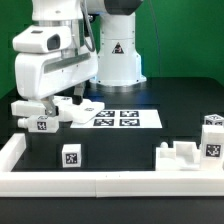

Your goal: Assemble chair

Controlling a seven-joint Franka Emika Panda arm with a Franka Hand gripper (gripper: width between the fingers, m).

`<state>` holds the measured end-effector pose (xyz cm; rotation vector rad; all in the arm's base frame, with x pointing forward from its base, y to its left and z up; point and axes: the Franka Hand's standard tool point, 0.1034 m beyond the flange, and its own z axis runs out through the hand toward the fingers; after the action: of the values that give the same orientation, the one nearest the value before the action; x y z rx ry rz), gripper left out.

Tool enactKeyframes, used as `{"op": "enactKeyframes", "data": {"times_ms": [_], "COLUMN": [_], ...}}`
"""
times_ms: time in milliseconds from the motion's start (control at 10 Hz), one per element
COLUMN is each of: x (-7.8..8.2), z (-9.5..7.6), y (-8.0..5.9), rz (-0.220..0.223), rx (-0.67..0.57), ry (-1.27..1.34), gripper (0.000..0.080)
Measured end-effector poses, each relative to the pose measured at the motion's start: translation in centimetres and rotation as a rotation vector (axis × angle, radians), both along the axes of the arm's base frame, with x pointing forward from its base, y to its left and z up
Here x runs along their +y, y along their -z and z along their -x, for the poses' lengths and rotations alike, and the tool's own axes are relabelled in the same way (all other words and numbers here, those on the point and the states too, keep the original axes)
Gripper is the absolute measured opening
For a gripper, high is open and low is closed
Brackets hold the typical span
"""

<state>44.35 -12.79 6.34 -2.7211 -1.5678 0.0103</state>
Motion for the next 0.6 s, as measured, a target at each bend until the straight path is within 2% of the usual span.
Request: {"op": "enactKeyframes", "data": {"times_ms": [300, 600], "x": [-2.6, -2.5], "z": [4.0, 3.9], "y": [2.3, 2.3], "rz": [0.038, 0.036], "rx": [0.035, 0.041], "ry": [-0.004, 0.007], "gripper": [0.0649, 0.0649]}}
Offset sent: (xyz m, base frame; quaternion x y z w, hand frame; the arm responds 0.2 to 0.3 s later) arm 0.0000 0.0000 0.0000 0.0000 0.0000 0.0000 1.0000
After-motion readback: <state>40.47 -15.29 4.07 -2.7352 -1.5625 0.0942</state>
